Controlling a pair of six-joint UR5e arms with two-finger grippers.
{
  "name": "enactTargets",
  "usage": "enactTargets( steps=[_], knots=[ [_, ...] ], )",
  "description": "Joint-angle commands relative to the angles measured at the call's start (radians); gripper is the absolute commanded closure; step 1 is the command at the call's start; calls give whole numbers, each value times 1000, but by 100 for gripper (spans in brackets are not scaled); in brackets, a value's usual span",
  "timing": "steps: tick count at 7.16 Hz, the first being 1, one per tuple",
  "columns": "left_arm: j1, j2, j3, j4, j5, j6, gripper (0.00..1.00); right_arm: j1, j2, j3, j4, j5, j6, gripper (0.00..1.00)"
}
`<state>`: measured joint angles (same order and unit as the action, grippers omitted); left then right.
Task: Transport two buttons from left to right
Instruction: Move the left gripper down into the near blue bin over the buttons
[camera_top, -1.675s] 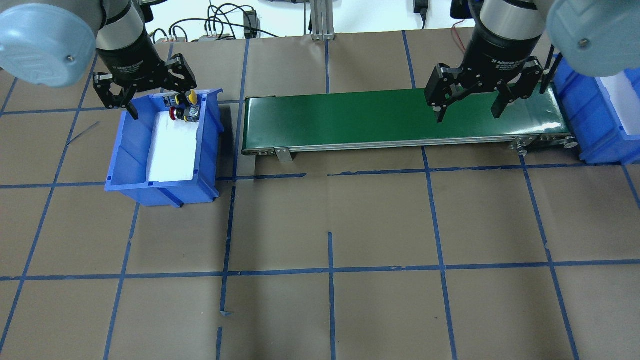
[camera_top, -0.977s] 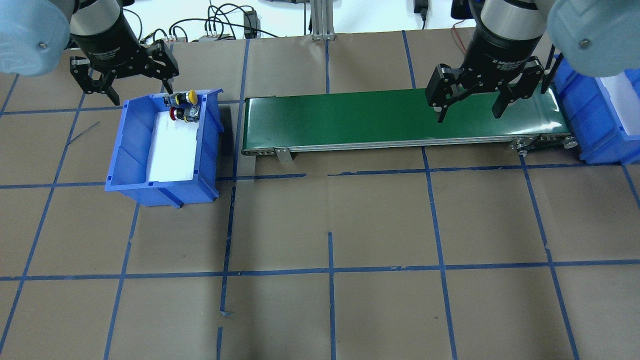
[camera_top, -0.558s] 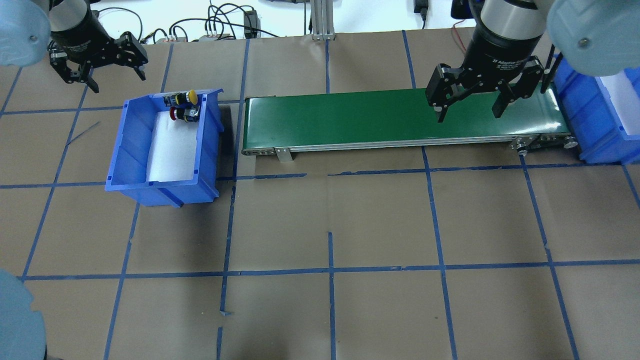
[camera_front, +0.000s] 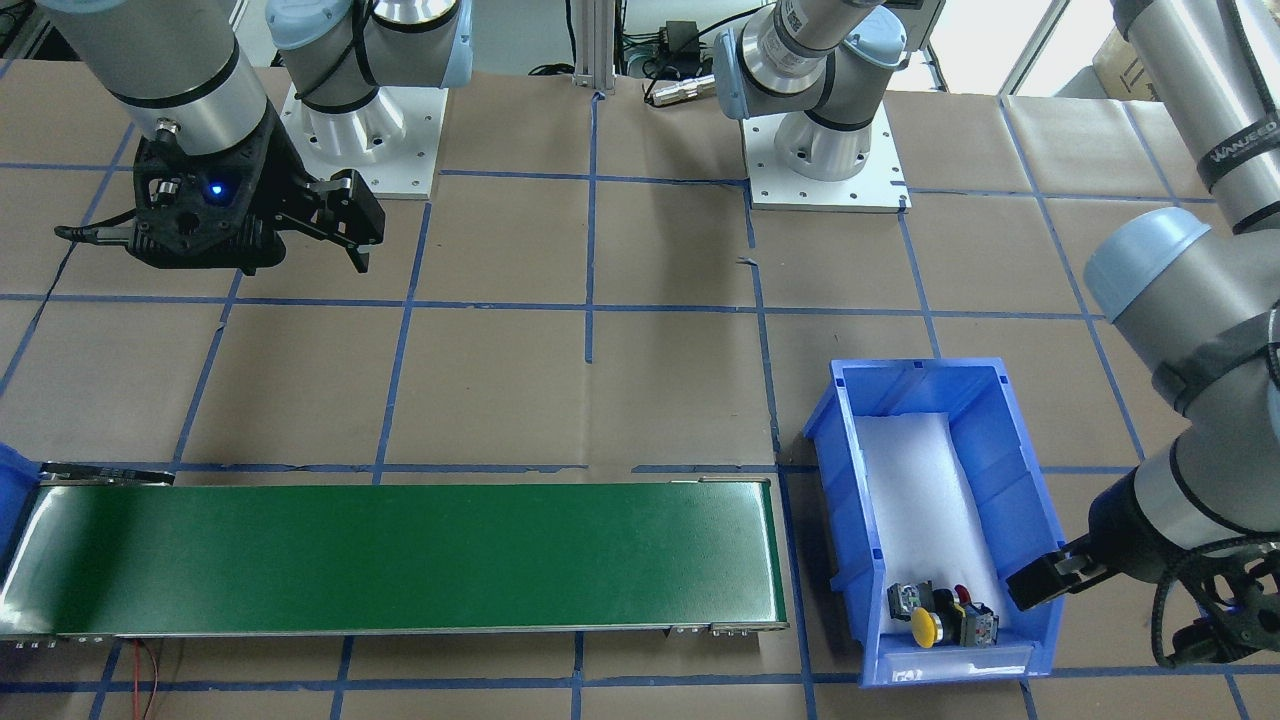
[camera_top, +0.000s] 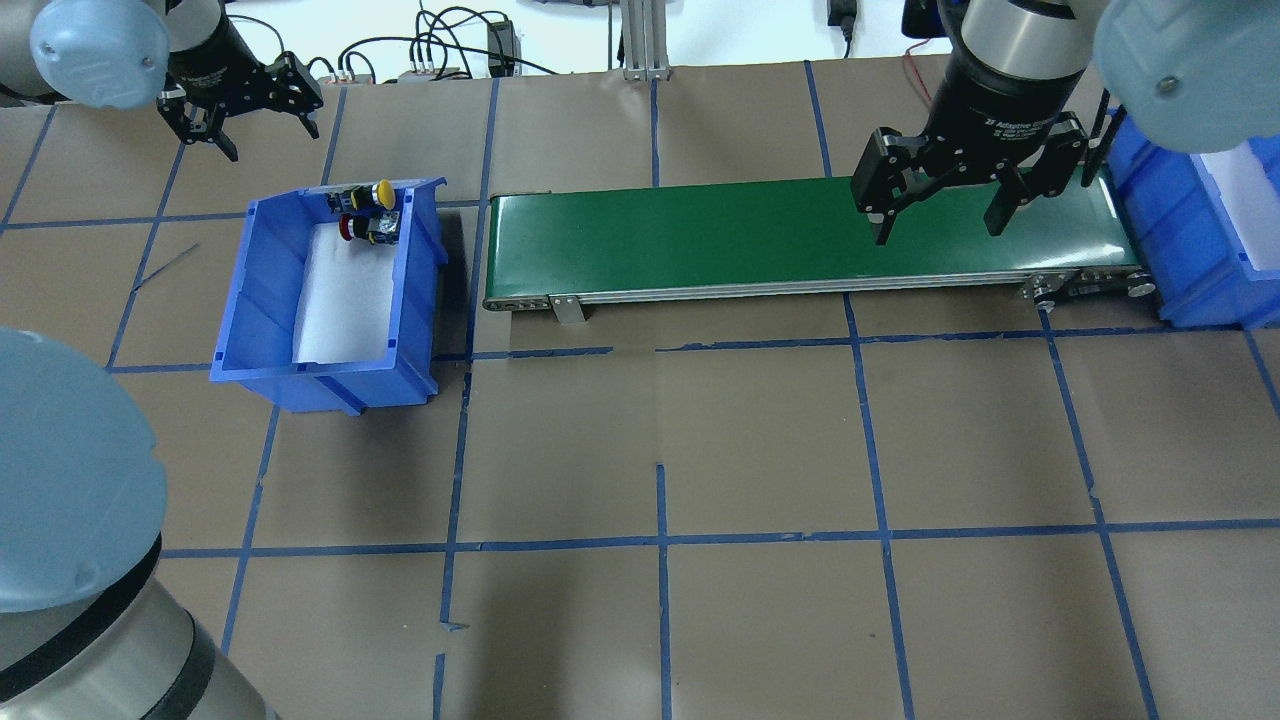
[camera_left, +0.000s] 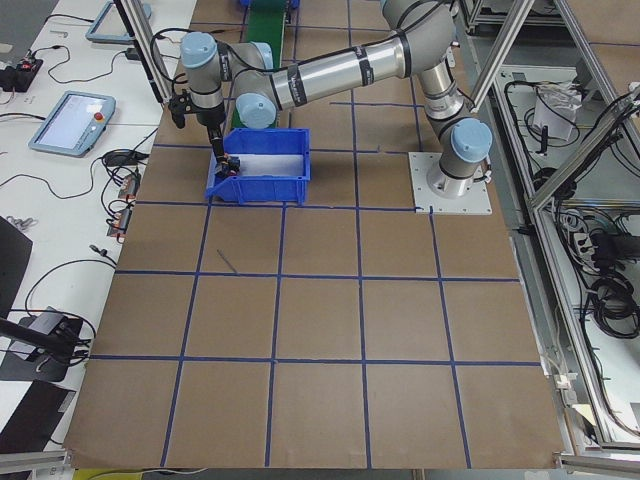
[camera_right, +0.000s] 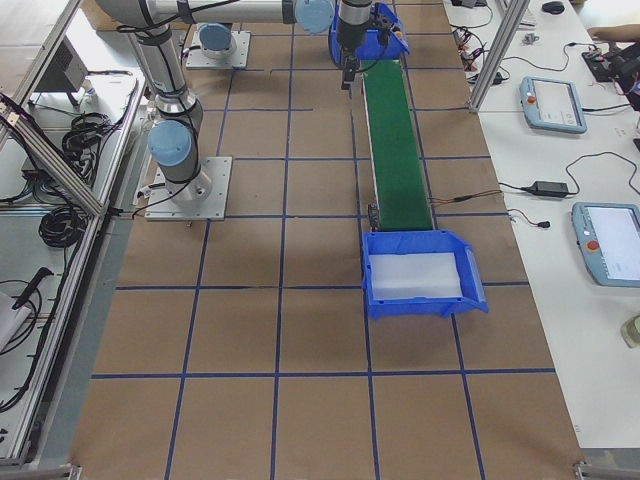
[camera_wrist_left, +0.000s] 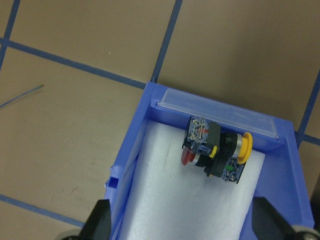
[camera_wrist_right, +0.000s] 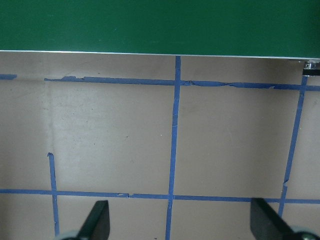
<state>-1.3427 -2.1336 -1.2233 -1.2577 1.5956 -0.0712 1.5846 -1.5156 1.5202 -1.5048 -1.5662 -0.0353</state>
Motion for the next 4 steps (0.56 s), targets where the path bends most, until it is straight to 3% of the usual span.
enactTargets(
  steps=[1,4],
  knots=[
    [-39,-81,30,81,0,39,0,0,0,0,0,0,0,0],
    [-44,-92,25,80,-16,204,0,0,2,0,0,0,-2,0]
  ],
)
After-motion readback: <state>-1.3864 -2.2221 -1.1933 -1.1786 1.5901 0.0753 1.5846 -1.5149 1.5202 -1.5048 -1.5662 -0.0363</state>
